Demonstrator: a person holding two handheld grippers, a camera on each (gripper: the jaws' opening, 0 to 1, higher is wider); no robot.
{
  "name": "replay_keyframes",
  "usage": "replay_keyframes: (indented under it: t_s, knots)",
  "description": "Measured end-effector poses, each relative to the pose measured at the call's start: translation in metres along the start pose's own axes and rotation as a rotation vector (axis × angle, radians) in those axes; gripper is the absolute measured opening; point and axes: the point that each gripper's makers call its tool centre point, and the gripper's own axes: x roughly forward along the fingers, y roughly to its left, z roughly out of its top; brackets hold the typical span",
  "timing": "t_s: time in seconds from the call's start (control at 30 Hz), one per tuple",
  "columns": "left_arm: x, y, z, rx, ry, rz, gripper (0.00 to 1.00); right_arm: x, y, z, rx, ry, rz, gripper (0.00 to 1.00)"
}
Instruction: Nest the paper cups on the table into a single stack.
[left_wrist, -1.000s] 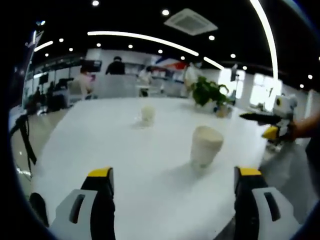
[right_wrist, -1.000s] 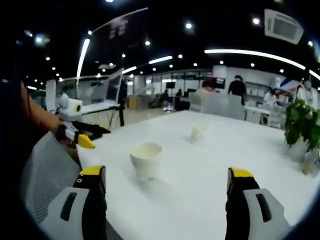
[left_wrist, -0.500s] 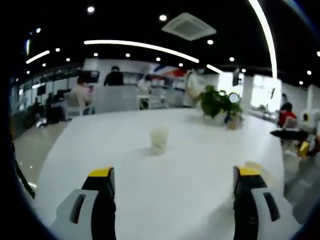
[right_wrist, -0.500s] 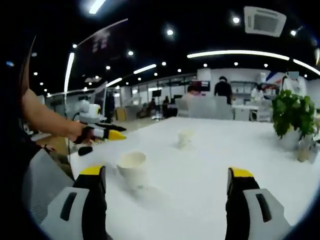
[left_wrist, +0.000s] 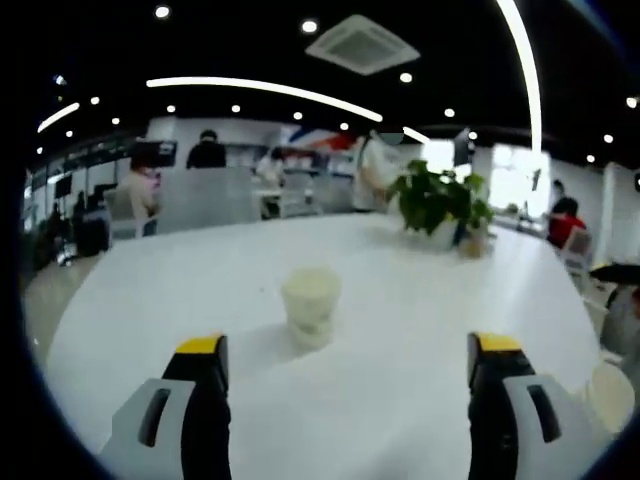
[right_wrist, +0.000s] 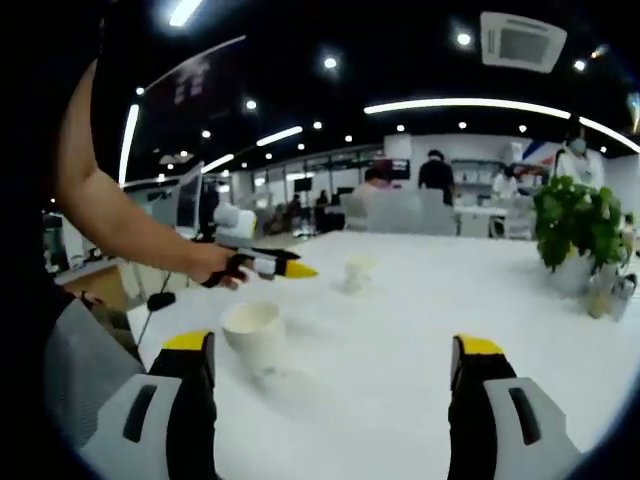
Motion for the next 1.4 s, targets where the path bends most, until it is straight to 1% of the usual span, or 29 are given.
replay_keyframes:
  t_s: [0.03, 0.07, 0.1, 0.13, 0.17, 0.27, 0.3, 0.33, 0.37, 0.47, 0.57, 0.63, 0.7, 0.77, 0.8, 0.83, 1.07, 1.2, 1.4]
  knots:
    - [0.006, 0.0, 0.002, -0.005, -0.002, -0.003, 0.98, 0.0, 0.0, 0.0, 0.0, 0.001, 0.001, 0.96]
    - [0.016, 0.002, 0.004, -0.026, -0.006, -0.011, 0.98, 0.0, 0.0, -0.002, 0.002, 0.007, 0.0, 0.95]
    - [0.024, 0.006, 0.004, -0.03, -0.01, -0.008, 0.98, 0.0, -0.001, -0.003, 0.003, 0.01, -0.002, 0.95]
    - [0.033, 0.008, 0.006, -0.023, -0.018, -0.005, 0.97, 0.001, -0.001, -0.004, 0.009, 0.015, -0.003, 0.95]
    - [0.037, 0.009, 0.007, -0.024, -0.022, -0.006, 0.96, 0.001, -0.002, -0.005, 0.013, 0.019, -0.005, 0.95]
    - [0.055, 0.014, 0.007, -0.026, -0.02, -0.001, 0.93, 0.001, -0.003, -0.008, 0.021, 0.027, -0.009, 0.94]
    - [0.061, 0.015, 0.006, -0.02, -0.015, 0.0, 0.91, 0.001, -0.003, -0.008, 0.024, 0.031, -0.009, 0.93]
    - [0.066, 0.017, 0.004, -0.013, -0.01, 0.01, 0.86, 0.001, -0.002, -0.009, 0.028, 0.033, -0.008, 0.93]
    - [0.072, 0.019, 0.001, 0.002, 0.008, 0.013, 0.83, 0.001, -0.002, -0.01, 0.029, 0.034, -0.009, 0.93]
    - [0.085, 0.02, 0.0, 0.022, 0.018, 0.002, 0.84, 0.001, -0.003, -0.01, 0.039, 0.033, -0.011, 0.91]
    - [0.095, 0.021, -0.002, 0.04, 0.032, -0.006, 0.8, 0.0, -0.005, -0.012, 0.049, 0.035, -0.019, 0.91]
    - [0.099, 0.02, -0.006, 0.05, 0.052, -0.007, 0.77, 0.0, -0.006, -0.012, 0.054, 0.037, -0.022, 0.9]
    - [0.102, 0.019, -0.008, 0.069, 0.066, -0.008, 0.7, -0.001, -0.007, -0.012, 0.057, 0.034, -0.024, 0.9]
    - [0.103, 0.016, -0.011, 0.092, 0.091, -0.013, 0.58, -0.001, -0.007, -0.012, 0.059, 0.036, -0.025, 0.89]
    - [0.102, 0.017, -0.016, 0.106, 0.12, -0.004, 0.52, -0.001, -0.007, -0.012, 0.06, 0.037, -0.024, 0.89]
    - [0.102, 0.018, -0.016, 0.109, 0.125, 0.001, 0.46, -0.001, -0.007, -0.012, 0.06, 0.036, -0.023, 0.89]
    - [0.101, 0.014, -0.014, 0.099, 0.113, -0.028, 0.43, 0.0, -0.008, -0.011, 0.065, 0.035, -0.025, 0.87]
    - [0.101, 0.018, -0.002, 0.081, 0.089, -0.025, 0.42, 0.0, -0.007, -0.011, 0.06, 0.033, -0.024, 0.87]
    - [0.101, 0.024, 0.023, 0.098, 0.072, -0.02, 0.42, 0.0, -0.007, -0.012, 0.057, 0.033, -0.019, 0.87]
